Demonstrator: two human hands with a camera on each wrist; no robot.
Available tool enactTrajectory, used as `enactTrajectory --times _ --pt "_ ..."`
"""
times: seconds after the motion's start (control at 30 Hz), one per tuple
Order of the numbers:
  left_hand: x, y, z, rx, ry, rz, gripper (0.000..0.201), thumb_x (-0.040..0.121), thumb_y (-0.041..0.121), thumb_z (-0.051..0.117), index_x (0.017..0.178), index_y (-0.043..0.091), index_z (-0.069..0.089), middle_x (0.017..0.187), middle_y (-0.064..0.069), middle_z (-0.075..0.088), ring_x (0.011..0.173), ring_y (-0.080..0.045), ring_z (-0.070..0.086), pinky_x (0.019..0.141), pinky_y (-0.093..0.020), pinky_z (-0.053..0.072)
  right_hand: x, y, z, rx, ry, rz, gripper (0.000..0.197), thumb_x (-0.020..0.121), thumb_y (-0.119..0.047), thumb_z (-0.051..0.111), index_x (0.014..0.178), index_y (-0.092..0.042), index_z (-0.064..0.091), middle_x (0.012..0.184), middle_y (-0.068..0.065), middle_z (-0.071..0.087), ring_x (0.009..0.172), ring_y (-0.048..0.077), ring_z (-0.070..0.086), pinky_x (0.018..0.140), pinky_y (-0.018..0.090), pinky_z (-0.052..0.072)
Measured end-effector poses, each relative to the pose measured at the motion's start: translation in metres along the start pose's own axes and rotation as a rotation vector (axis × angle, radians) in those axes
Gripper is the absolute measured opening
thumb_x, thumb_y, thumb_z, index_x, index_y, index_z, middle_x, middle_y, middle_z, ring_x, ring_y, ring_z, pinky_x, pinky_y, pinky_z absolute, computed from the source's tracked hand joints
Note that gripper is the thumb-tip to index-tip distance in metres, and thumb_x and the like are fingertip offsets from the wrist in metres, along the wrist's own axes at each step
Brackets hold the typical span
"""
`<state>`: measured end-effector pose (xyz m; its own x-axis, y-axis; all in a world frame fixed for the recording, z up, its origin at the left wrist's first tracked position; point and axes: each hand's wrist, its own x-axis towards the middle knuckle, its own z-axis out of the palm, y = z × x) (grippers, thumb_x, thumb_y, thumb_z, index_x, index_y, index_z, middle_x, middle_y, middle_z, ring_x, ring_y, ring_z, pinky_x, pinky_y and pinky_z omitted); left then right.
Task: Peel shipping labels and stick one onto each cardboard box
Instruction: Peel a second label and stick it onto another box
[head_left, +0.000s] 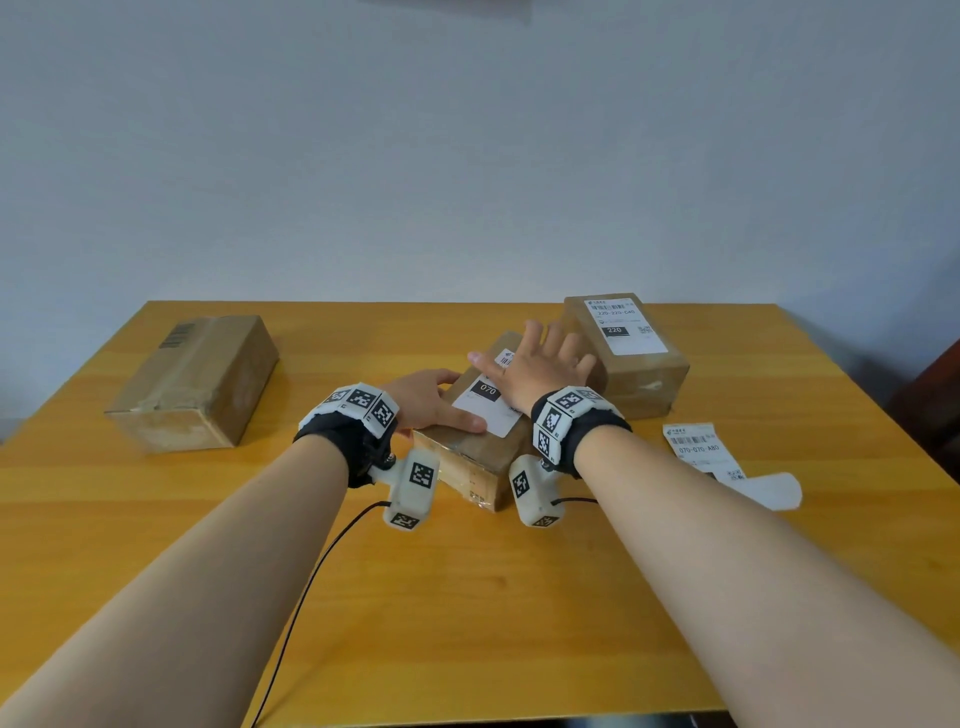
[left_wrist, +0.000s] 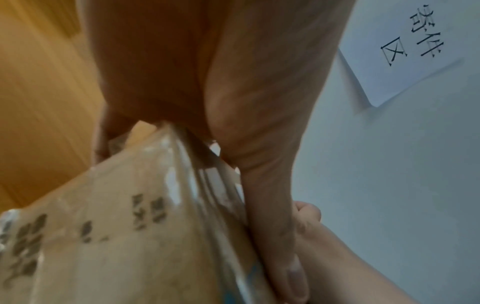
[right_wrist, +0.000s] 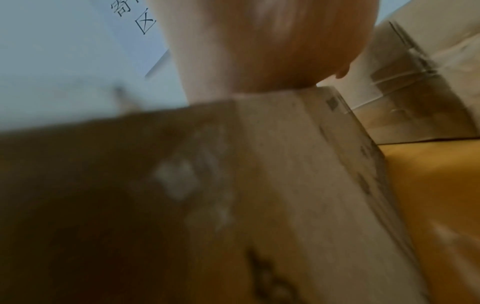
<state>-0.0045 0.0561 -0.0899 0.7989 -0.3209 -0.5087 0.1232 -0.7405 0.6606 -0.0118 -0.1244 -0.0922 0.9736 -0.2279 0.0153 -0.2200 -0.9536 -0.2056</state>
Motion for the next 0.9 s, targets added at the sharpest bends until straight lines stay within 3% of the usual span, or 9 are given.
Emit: enactTrajectory --times 0.2,0.33,0.5,0.67,0.77,0.9 --pt "0.003 -0.004 -0.001 0.017 -0.009 0.005 0.112 0.044 0.069 0.087 0.144 0.043 0.045 0.118 0.01 0.072 0.106 -0.02 0.071 0.101 -0.051 0.055 0.003 0.006 -0.001 -0.026 -0.044 -0.006 0.105 0.082 -0.094 0.026 0.156 -0.02 0.016 0.158 0.012 0.025 0.143 0.035 0.023 0.11 0.055 0.024" --pt "0.005 -0.005 -0.003 0.027 -0.006 0.008 0.088 0.069 0.059 0.087 0.144 0.043 0.045 0.118 0.012 0.071 0.106 -0.018 0.07 0.101 -0.05 0.054 0.004 0.011 -0.001 0.0 -0.061 0.007 0.108 0.08 -0.095 0.027 0.156 -0.02 0.014 0.155 0.013 0.03 0.141 0.035 0.027 0.109 0.053 0.025" --pt "0.008 -0.009 -0.005 -0.006 0.012 0.006 0.081 0.074 0.054 0.086 0.144 0.042 0.047 0.117 0.012 0.071 0.104 -0.017 0.07 0.099 -0.046 0.056 0.007 0.018 -0.003 0.076 -0.114 0.025 0.108 0.082 -0.093 0.033 0.158 -0.02 0.008 0.157 0.015 0.034 0.145 0.036 0.028 0.111 0.056 0.03" --pt "0.005 -0.013 -0.013 -0.03 0.044 -0.02 0.077 0.077 0.052 0.084 0.144 0.041 0.049 0.119 0.01 0.069 0.103 -0.017 0.068 0.081 -0.036 0.057 0.01 0.026 -0.008 0.147 -0.118 0.071 0.101 0.085 -0.086 0.046 0.154 -0.019 0.016 0.154 0.015 0.038 0.142 0.036 0.033 0.102 0.052 0.041" --pt "0.003 -0.014 -0.016 -0.04 0.091 -0.031 0.071 0.079 0.049 0.084 0.14 0.039 0.052 0.116 0.01 0.068 0.102 -0.017 0.068 0.081 -0.036 0.058 0.01 0.027 -0.009 0.148 -0.115 0.084 0.102 0.086 -0.084 0.047 0.155 -0.017 0.015 0.153 0.017 0.039 0.141 0.037 0.034 0.101 0.052 0.042" --pt "0.002 -0.02 -0.017 -0.074 0.186 -0.043 0.067 0.076 0.05 0.086 0.134 0.035 0.057 0.115 0.008 0.069 0.093 -0.017 0.068 0.072 -0.032 0.057 0.011 0.029 -0.007 0.137 -0.099 0.09 0.101 0.086 -0.084 0.047 0.154 -0.016 0.016 0.151 0.017 0.042 0.139 0.038 0.038 0.099 0.053 0.044"
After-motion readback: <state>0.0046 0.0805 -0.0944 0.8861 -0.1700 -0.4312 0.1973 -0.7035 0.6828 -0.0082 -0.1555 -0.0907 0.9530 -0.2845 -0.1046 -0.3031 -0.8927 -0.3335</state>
